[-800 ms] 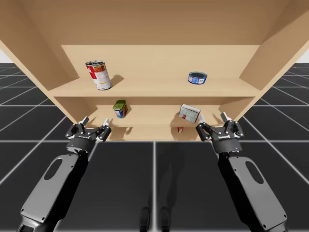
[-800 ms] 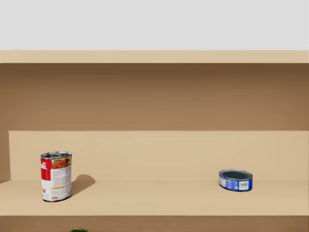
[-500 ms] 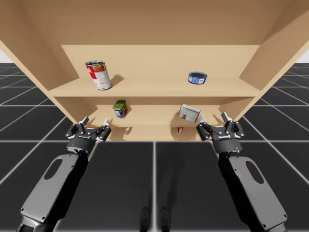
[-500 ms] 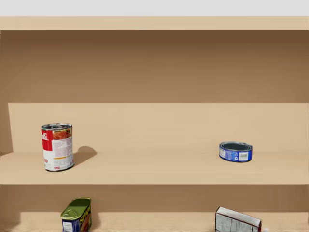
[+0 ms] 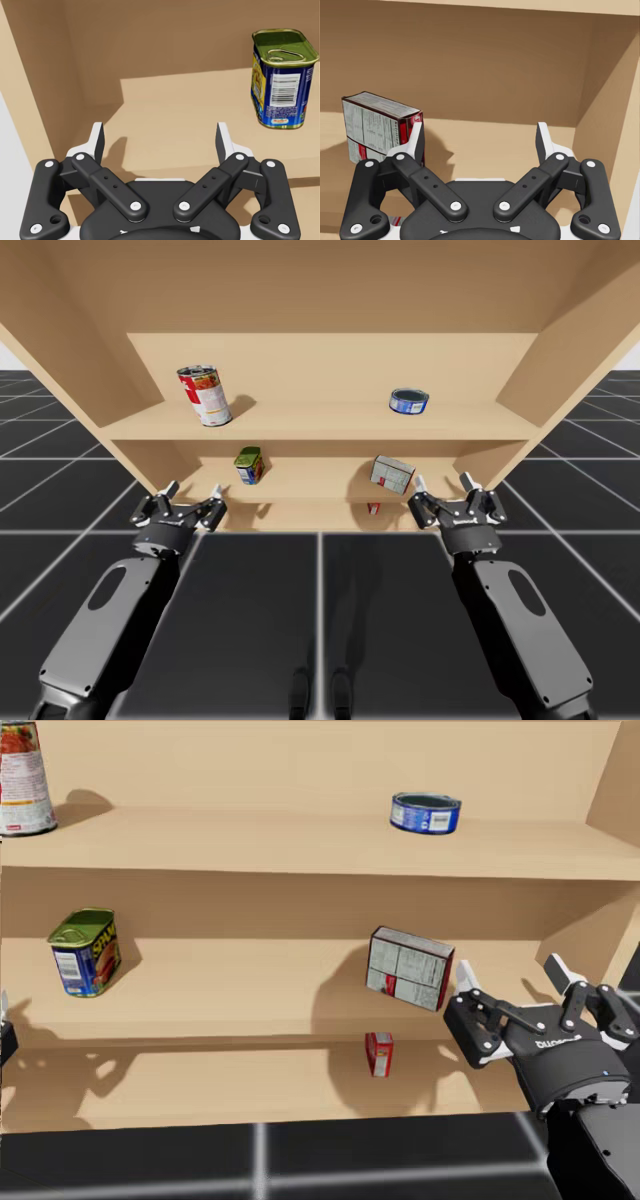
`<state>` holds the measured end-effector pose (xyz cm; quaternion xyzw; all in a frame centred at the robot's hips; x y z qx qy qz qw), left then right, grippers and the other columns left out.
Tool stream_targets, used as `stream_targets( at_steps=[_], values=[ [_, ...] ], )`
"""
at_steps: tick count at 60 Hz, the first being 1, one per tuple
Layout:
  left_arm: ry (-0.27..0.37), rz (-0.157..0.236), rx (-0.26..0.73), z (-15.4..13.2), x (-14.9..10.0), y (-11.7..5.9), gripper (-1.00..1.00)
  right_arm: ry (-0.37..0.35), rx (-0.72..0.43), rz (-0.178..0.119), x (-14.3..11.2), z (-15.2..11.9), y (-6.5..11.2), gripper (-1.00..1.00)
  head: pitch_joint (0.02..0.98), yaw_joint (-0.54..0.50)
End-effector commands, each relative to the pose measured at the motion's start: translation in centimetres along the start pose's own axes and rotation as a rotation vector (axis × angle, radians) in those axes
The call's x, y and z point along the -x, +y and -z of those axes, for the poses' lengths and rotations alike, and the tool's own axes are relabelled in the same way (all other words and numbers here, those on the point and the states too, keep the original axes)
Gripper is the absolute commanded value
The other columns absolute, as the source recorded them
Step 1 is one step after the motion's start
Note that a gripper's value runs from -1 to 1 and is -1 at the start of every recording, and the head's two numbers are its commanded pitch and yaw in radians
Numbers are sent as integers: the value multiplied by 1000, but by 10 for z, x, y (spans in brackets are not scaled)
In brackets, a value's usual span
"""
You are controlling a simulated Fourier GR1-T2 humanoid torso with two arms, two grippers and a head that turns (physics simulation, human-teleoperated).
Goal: Retrieve the gelatin box from the shelves.
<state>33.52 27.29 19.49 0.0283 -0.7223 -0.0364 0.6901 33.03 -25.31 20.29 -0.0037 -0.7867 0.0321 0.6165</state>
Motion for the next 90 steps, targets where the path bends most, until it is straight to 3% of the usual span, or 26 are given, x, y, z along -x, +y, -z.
stream_targets(
  at_steps=[1, 11, 17, 25, 29, 30, 32, 37, 41, 50, 52, 53, 54, 58, 61, 70, 75, 76, 77, 80, 83, 86, 90],
  values=[
    [-3, 2, 3, 2, 0, 1, -1000, 2, 1, -2, 1, 1, -2, -1000, 628, -188],
    [-6, 0, 12, 2, 1, 0, -1000, 5, -2, -3, 2, 2, -2, -1000, 709, -249],
    [-5, -1, 12, 3, 1, -1, -1000, 8, -8, 13, 1, 2, -2, -1000, 709, -242],
    [-4, -10, 10, 3, 1, -1, -1000, 7, -17, 2, -11, -5, 1, -1000, 712, -235],
    [-3, -11, 9, 3, 1, -1, -1000, 19, -22, -7, -19, -14, 7, -1000, 714, -236],
    [-3, -13, 10, 3, 1, -1, -1000, 34, -44, 13, -24, -22, 12, -1000, 715, -237],
    [-3, -13, 10, 3, 1, -1, -1000, 46, -50, 19, -27, -27, 15, -1000, 716, -238],
    [-4, -17, 12, 4, 1, 0, -1000, 72, -63, 15, -34, -45, 28, -1000, 721, -241],
    [-4, -20, 12, 3, 1, 0, -1000, 92, -69, -7, -35, -59, 36, -1000, 723, -242],
    [-5, -25, 13, 3, 0, 1, -1000, 133, -92, -17, -24, -87, 56, -1000, 727, -242],
    [-5, -25, 13, 3, 0, 1, -1000, 145, -96, -15, -21, -89, 59, -1000, 727, -242],
    [-5, -27, 14, 3, 0, 1, -1000, 135, -76, 28, -15, -93, 63, -1000, 728, -243],
    [-6, -27, 14, 3, 0, 1, -1000, 124, -61, 36, -13, -93, 66, -1000, 728, -243],
    [-6, -28, 14, 3, 0, 1, -1000, 159, -96, 25, -3, -96, 70, -1000, 727, -241],
    [-6, -33, 13, 2, 0, 2, -1000, 176, -115, 40, 9, -94, 72, -1000, 728, -238],
    [-6, -33, 11, 2, 0, 2, -1000, 207, -121, 9, 34, -83, 78, -1000, 733, -237],
    [-6, -32, 9, 2, 0, 2, -1000, 227, -111, 23, 43, -74, 82, -1000, 735, -236],
    [-6, -32, 9, 2, 0, 2, -1000, 232, -87, 3, 47, -68, 85, -1000, 738, -236],
    [-6, -32, 9, 2, 0, 2, -1000, 236, -86, 2, 48, -66, 86, -1000, 738, -236],
    [-6, -32, 7, 2, 0, 2, -1000, 239, -68, 24, 52, -61, 89, -1000, 738, -236],
    [-6, -32, 6, 2, 0, 3, -1000, 251, -56, 10, 58, -52, 93, -1000, 739, -237],
    [-5, -33, 5, 2, 0, 3, -1000, 255, -41, 22, 62, -45, 97, -1000, 738, -237],
    [-5, -34, 5, 1, -1, 3, -1000, 273, -48, 10, 69, -35, 102, -1000, 735, -236]
  ],
)
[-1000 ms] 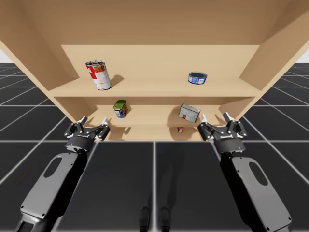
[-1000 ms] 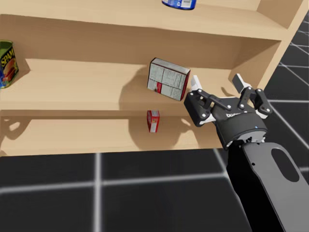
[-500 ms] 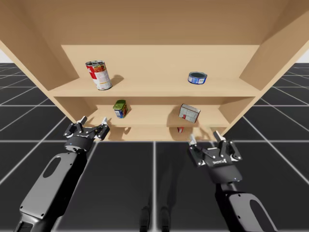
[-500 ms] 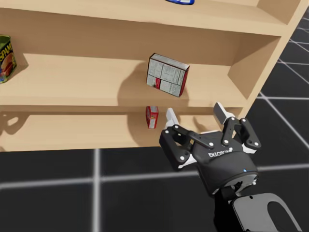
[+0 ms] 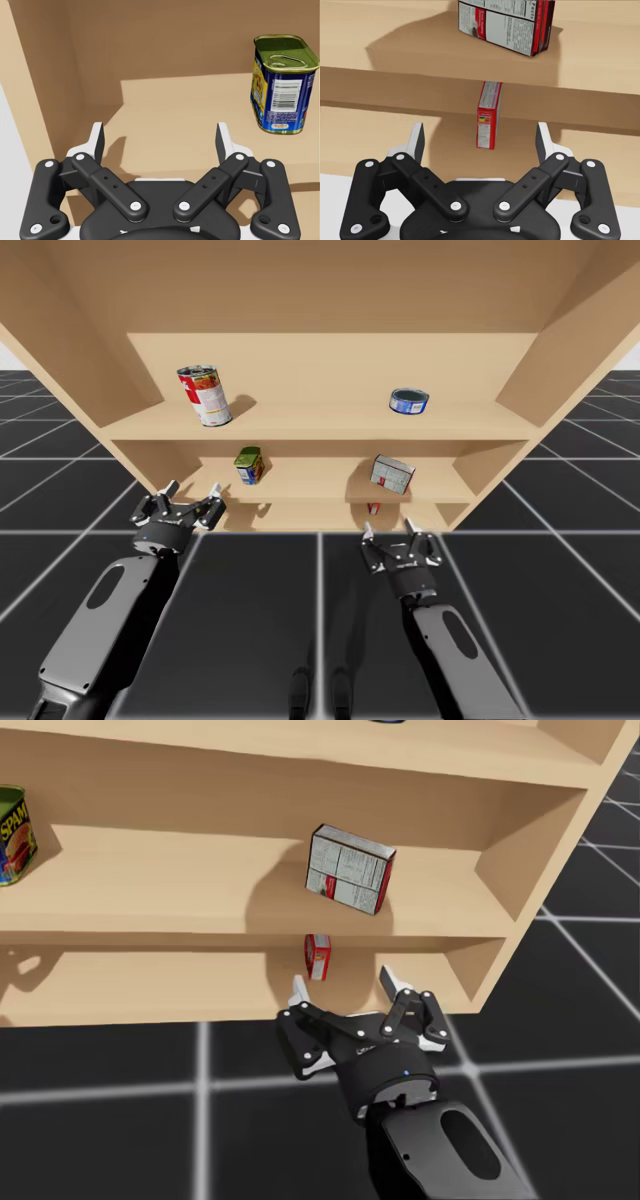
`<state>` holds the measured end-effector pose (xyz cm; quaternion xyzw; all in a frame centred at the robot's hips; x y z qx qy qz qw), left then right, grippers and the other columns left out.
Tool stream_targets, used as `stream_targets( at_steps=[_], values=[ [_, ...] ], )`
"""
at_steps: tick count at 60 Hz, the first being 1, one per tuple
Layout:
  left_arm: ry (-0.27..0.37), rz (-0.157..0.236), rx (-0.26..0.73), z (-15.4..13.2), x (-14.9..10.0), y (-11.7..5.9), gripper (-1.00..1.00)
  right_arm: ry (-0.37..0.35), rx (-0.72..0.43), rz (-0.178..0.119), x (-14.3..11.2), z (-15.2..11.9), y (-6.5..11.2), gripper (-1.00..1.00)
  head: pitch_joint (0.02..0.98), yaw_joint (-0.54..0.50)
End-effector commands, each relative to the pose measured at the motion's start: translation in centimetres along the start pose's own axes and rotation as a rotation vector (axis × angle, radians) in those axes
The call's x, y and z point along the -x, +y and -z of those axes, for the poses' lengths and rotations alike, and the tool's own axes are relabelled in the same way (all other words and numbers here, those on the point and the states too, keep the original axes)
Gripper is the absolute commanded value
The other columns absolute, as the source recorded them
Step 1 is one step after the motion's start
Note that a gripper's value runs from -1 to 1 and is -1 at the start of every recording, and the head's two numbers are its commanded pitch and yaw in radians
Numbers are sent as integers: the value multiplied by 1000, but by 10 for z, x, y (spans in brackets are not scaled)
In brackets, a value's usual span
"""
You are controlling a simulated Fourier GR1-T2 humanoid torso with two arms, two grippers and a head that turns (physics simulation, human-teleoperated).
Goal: Retrieve the gelatin box from the shelves.
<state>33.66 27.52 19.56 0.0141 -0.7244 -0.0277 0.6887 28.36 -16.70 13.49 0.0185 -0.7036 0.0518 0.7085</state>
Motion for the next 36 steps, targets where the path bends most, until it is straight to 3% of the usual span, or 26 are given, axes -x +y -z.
stream_targets(
  at_steps=[1, 4, 13, 17, 25, 29, 36],
  values=[
    [0, -2, -2, 0, 0, 1, -1000, 29, 18, -5, 12, 29, 9, -1000, 734, -236],
    [0, -3, -1, 0, -1, 1, -1000, 44, 19, 8, 14, 38, 11, -1000, 734, -234],
    [-1, -13, 7, -1, -1, 2, -1000, 69, 73, -22, 23, 70, 11, -1000, 735, -227],
    [-2, -15, 8, -1, -2, 3, -1000, 84, 82, -9, 24, 75, 11, -1000, 735, -226],
    [-2, -19, 10, -1, -2, 3, -1000, 94, 119, -27, 27, 91, 9, -1000, 734, -222],
    [-3, -21, 10, -1, -2, 3, -1000, 119, 130, -13, 28, 96, 8, -1000, 733, -222],
    [-3, -21, 11, -1, -2, 3, -1000, 152, 134, -15, 34, 101, 6, -1000, 732, -223]
  ],
)
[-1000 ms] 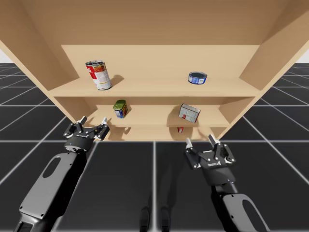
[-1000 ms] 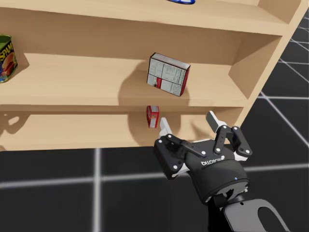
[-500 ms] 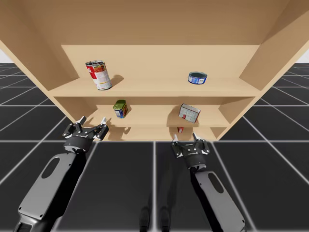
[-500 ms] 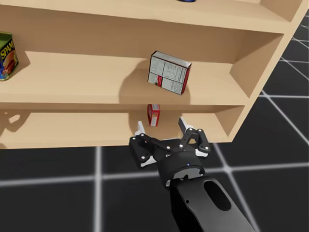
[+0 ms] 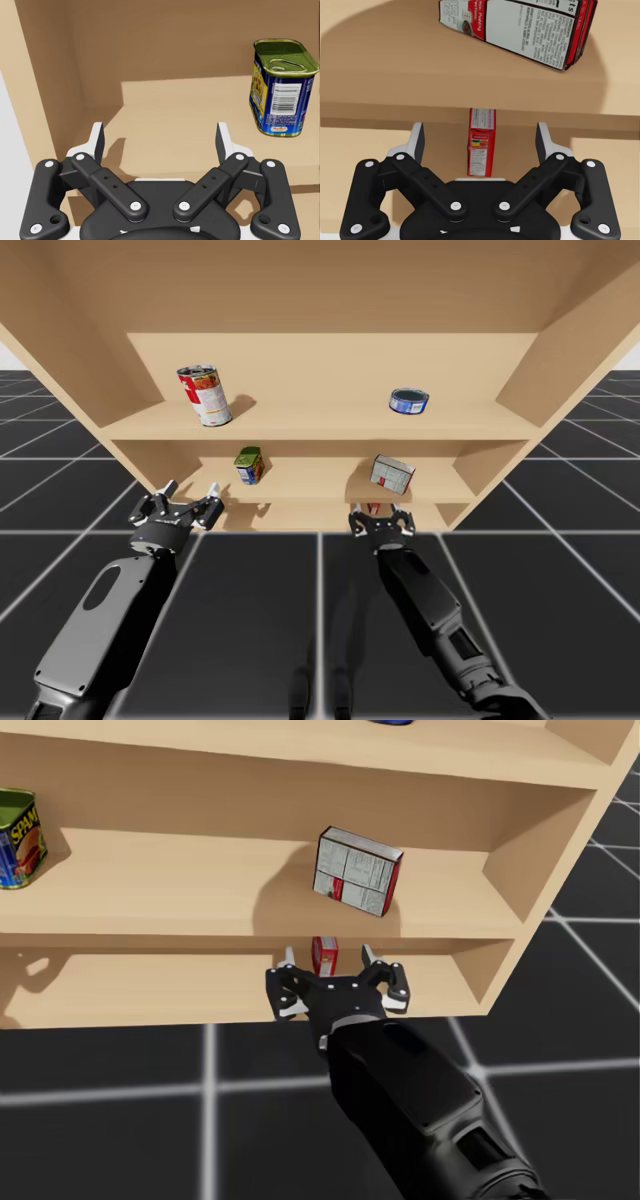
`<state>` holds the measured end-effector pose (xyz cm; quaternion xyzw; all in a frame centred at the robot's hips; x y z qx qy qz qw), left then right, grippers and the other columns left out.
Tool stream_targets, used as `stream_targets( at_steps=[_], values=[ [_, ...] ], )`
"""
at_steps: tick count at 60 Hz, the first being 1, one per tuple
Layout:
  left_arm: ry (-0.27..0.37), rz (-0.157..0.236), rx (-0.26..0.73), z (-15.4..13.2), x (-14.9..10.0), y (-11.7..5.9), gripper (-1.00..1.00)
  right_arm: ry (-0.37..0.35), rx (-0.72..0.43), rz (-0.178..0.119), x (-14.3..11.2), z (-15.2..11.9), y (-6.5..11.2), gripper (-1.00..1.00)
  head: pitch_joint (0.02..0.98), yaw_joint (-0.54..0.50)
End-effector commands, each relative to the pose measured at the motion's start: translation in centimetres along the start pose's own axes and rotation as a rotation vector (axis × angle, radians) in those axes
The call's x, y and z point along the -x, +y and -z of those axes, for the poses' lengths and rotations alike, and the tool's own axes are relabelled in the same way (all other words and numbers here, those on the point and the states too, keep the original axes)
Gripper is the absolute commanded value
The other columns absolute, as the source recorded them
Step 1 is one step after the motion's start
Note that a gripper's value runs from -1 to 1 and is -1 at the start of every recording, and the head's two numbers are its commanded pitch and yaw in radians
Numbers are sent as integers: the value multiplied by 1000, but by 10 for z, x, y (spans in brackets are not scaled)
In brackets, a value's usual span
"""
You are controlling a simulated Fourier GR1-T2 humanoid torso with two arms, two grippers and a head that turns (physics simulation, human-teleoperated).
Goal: Retrieve the gelatin box from the shelves.
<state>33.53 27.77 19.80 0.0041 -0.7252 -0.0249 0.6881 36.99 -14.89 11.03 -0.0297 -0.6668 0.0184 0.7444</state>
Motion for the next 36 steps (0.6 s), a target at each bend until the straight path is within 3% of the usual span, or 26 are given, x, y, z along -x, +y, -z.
stream_targets(
  at_steps=[1, 4, 6, 8, 9, 23, 36],
  values=[
    [0, -3, 2, 0, 0, 0, -1000, 59, 18, 3, 10, 15, -3, -1000, 731, -224],
    [-1, -2, 2, 0, 0, 0, -1000, 71, 6, 2, 12, 15, -3, -1000, 732, -225],
    [-1, -2, 2, 0, 0, 0, -1000, 84, -3, 10, 14, 16, -4, -763, 734, -225],
    [-1, -2, 2, 0, 0, 0, -1000, 77, 4, 12, 14, 15, -4, 65, 734, -225],
    [-1, -2, 3, 0, 0, 0, -1000, 80, 3, 12, 15, 15, -5, 970, 734, -225],
    [-2, -3, 2, -1, 0, 0, -1000, 71, 18, 26, 11, 10, -15, 1000, 734, -226],
    [-3, -2, 0, -1, 0, 0, -1000, 9, 28, 4, 0, -16, -30, 1000, 728, -224]
  ],
)
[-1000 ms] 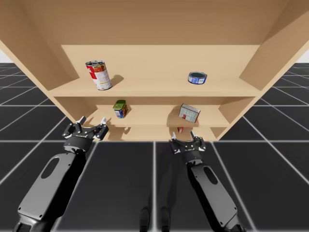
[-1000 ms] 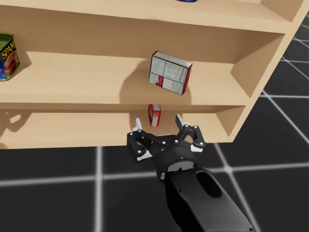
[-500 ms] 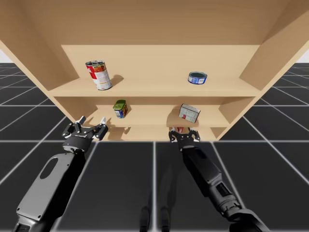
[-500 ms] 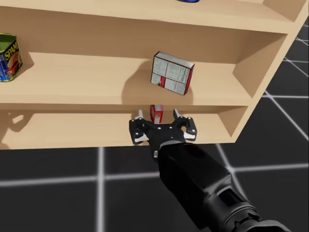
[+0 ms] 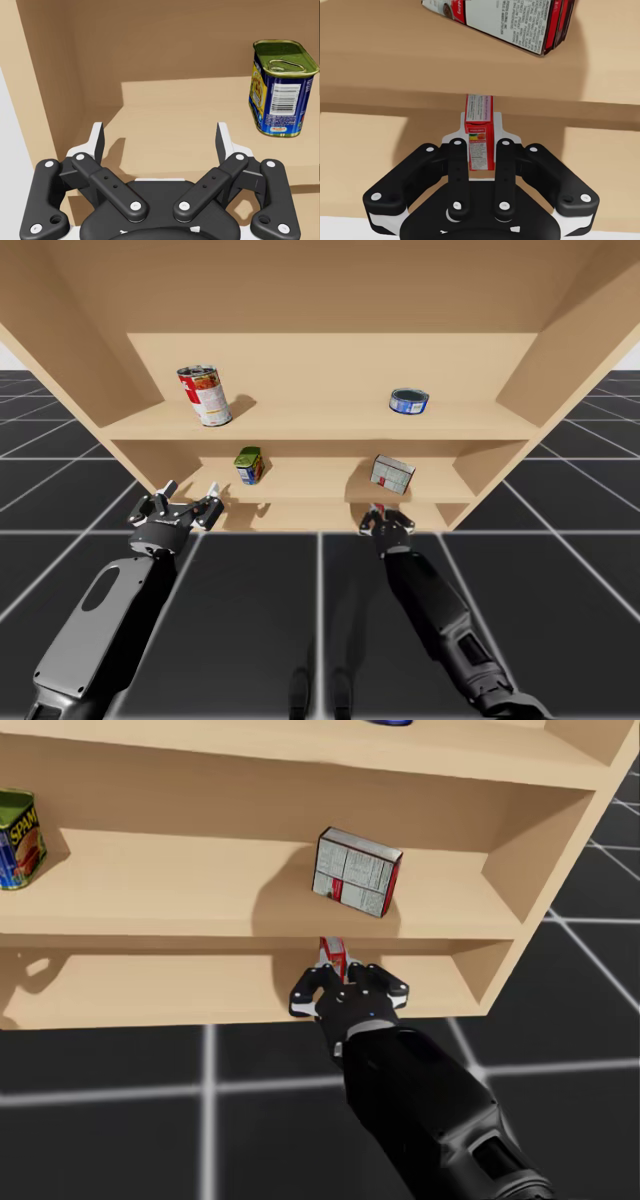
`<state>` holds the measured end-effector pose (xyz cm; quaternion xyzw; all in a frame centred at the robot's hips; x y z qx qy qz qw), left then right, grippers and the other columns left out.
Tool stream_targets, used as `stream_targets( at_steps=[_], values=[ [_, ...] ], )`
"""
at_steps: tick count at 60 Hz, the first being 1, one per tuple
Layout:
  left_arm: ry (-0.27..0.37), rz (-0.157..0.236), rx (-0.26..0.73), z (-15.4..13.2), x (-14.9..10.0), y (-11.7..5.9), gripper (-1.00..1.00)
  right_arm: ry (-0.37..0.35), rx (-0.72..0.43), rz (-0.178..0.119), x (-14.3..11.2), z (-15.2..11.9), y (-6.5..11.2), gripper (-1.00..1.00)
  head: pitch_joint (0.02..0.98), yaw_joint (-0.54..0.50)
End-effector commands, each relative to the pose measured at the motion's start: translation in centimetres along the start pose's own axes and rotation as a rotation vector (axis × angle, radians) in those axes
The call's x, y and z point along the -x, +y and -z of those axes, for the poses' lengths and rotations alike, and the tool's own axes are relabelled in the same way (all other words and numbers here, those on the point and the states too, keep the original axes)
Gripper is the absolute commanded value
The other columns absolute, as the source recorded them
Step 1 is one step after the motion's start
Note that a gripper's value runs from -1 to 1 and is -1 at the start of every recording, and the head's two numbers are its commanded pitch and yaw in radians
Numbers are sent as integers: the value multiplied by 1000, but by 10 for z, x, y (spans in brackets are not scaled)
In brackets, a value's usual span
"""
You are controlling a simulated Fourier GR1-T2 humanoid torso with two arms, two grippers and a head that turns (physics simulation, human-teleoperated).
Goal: Retrieve the gelatin box from the shelves.
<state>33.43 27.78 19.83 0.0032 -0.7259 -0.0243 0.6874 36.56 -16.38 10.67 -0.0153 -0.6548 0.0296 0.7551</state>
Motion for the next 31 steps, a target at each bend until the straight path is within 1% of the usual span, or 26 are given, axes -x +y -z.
stream_targets(
  at_steps=[1, 6, 7, 8, 15, 19, 21, 24, 25, 29, 31],
  values=[
    [-1, 0, -1, 0, 0, 0, -1000, -29, 62, 0, -6, -20, -18, 1000, 727, -224],
    [-1, 0, -2, 0, 0, 0, -1000, -33, 57, -15, -5, -35, -23, 1000, 724, -224],
    [-1, 0, -2, 0, 0, 0, -1000, -36, 56, -29, -4, -40, -25, 1000, 723, -224],
    [0, -1, -2, 0, 0, 0, -1000, -37, 56, -36, -3, -45, -27, 1000, 722, -225],
    [-1, -1, -2, 0, 0, 0, -1000, -27, 47, -53, 1, -63, -34, 1000, 720, -227],
    [-3, -1, -5, 0, 0, 0, -1000, -25, 38, -71, 4, -78, -40, 1000, 718, -226],
    [-4, -2, -7, 0, 0, 0, -1000, -27, 33, -84, 5, -87, -43, 1000, 717, -225],
    [-5, -3, -8, 0, 0, 0, -1000, -23, 28, -91, 5, -96, -46, 1000, 714, -224],
    [-5, -3, -8, 0, 0, 0, -1000, -20, 25, -101, 4, -105, -50, 1000, 711, -223],
    [-6, -3, -8, 0, 0, 0, -1000, -20, 20, -124, 2, -118, -55, 1000, 708, -222],
    [-6, -3, -8, 0, 0, -1, -1000, -20, 12, -146, 2, -124, -57, 1000, 707, -221]
  ],
)
